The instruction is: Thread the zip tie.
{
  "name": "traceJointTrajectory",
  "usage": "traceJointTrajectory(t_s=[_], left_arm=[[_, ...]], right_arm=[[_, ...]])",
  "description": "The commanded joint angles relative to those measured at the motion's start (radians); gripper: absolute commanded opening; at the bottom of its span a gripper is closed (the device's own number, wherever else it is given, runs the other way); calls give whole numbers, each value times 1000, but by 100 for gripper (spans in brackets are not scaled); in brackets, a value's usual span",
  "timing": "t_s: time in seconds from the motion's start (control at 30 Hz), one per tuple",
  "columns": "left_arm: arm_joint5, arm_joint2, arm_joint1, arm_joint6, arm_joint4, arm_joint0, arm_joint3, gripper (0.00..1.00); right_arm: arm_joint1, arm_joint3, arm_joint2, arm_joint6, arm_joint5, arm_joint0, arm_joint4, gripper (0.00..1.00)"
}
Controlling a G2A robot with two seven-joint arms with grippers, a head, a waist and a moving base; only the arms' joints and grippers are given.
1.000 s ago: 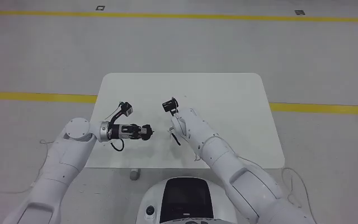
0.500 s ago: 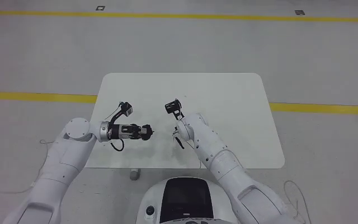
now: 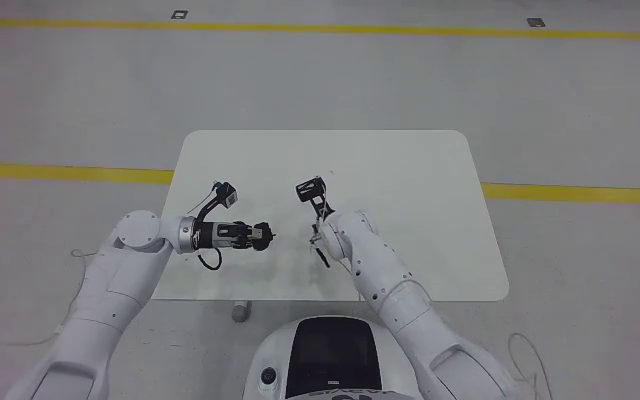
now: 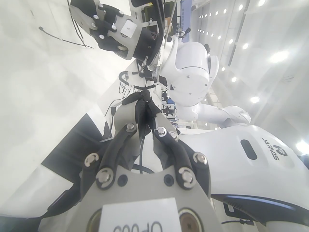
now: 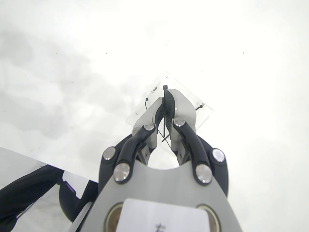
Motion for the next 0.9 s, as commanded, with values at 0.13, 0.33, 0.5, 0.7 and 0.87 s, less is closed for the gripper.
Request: traceJointTrajectory(t_s=[0.13,0.33,0.5,0.7,0.87], left_arm=[[0,0,0,0,0,0,0,0],[0,0,0,0,0,0,0,0],[0,0,0,0,0,0,0,0],[0,0,0,0,0,0,0,0],[0,0,0,0,0,0,0,0]], right_arm=[[22,-139,42,-45,-47,-87,2,0],[43,-260,96,-116,-137,-169,65,0],[47,-276,109,-131,-156,-182,85,0],[51,-304,110,-225,-186,-206,95,0],[77,-397,142,-380,-341,-280,87,0]])
